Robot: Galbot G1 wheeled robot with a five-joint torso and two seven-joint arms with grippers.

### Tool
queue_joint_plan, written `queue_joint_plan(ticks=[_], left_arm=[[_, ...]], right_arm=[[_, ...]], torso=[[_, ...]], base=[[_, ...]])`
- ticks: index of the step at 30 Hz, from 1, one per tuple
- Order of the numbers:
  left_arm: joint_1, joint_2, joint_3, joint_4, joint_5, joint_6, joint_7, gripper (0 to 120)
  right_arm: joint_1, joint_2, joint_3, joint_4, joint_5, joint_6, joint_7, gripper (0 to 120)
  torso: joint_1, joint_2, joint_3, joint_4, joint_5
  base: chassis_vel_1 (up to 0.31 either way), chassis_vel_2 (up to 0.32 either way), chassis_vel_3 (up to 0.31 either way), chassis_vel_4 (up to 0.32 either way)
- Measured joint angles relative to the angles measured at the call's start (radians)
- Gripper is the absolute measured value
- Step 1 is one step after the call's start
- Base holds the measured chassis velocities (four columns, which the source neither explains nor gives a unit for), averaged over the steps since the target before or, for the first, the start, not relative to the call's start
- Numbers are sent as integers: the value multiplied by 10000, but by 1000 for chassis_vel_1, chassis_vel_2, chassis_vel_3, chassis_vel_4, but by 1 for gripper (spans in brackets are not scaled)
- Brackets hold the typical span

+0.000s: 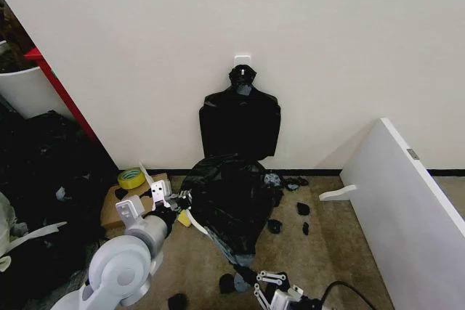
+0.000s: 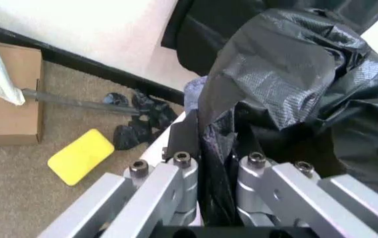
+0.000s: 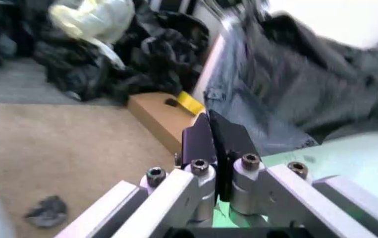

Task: Place the garbage bag over the trash bin.

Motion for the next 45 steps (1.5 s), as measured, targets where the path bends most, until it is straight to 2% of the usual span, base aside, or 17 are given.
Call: queue_joint_plan(ticks=[3,12,17,21,23,26,27,30,34,37,38,39,45], left_arm=[[52,48,-97,-87,-134,58,-42,5],[148,8,-177,-181,-305,127,-107,5],[191,-25,-142,-135,-206,112,-51,5],[188,-56,-14,29,328,-67,98,5],[131,-85,21,133,496,-208,104,5],[20,-164,52,324,556,-401,95,5],[20,-164,52,324,556,-401,95,5],[-95,-247,52,511,508,-562,67,5],[-152,-262,52,563,331,-601,60,5],[-198,-262,54,579,190,-608,80,5],[-238,-265,76,583,119,-608,86,5],[-238,-265,76,583,119,-608,86,5],[-252,-233,91,487,32,-571,129,5]], right_arm=[[290,140,-140,-250,-53,-425,520,0],[606,310,-209,-745,-56,-1392,989,0],[467,308,-236,-668,195,-1514,1112,0],[241,309,-138,-417,144,-1295,1115,0],[25,267,-66,-207,97,-1224,1121,4],[-513,160,147,236,40,-956,1110,19],[-513,160,147,236,40,-956,1110,19],[-1038,74,517,644,-50,-610,1024,34],[-1331,67,788,975,55,-513,1043,46],[-1667,167,1023,1444,842,-781,1235,56],[-1876,296,1073,1822,1929,-1243,1355,63],[-1876,296,1073,1822,1929,-1243,1355,63],[-1959,717,1100,2432,4307,-2068,1379,86]], torso=[[0,0,0,-2,0],[0,0,0,0,1],[0,0,0,-2,0],[0,0,0,-1,1],[0,0,0,-1,2],[0,0,0,-2,0],[0,0,0,-2,0],[0,0,0,-1,0],[0,0,0,-1,0],[0,0,0,0,1],[0,0,0,-1,-2],[0,0,0,-1,-2],[0,0,0,-2,-1]], base=[[0,0,0,0],[0,0,0,0],[0,0,0,0],[0,0,0,0],[0,0,0,0],[0,0,0,0],[0,0,0,0],[0,0,0,0],[0,0,0,0],[0,0,0,0],[0,0,0,0],[0,0,0,0],[0,0,0,0]])
